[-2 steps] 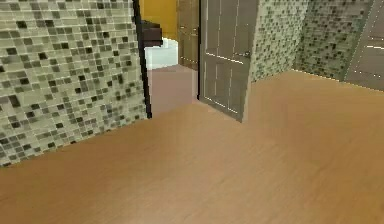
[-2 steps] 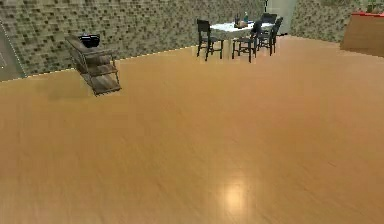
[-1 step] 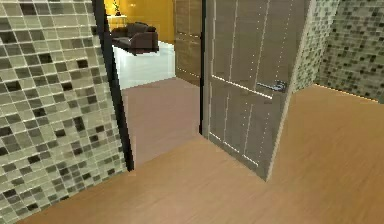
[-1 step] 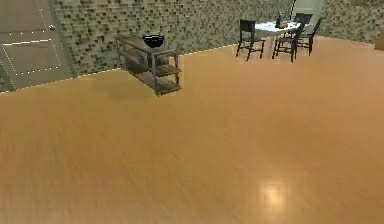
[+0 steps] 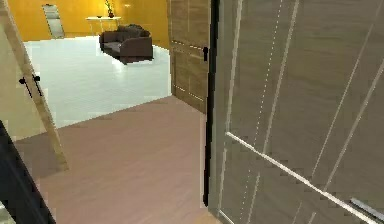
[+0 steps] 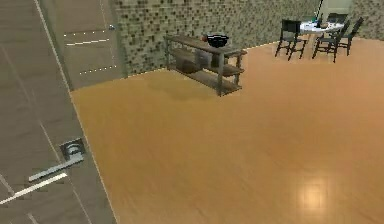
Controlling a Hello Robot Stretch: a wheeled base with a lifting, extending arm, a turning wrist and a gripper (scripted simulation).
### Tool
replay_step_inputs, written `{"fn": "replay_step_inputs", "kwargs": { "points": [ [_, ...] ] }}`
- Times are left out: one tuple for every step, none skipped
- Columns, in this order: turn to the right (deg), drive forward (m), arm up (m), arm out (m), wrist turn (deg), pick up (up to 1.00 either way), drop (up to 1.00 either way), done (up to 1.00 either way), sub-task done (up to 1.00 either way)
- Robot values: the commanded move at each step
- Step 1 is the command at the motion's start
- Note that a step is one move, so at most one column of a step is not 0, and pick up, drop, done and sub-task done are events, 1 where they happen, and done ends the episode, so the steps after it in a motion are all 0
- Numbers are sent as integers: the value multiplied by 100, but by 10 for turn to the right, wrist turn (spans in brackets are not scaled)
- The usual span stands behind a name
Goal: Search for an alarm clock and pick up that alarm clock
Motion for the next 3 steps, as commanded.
{"fn": "replay_step_inputs", "kwargs": {
  "points": [
    [-150, 0, 0, 0, 0, 0, 0, 0, 0],
    [0, 100, 0, 0, 0, 0, 0, 0, 0],
    [-60, 0, 0, 0, 0, 0, 0, 0, 0]
  ]
}}
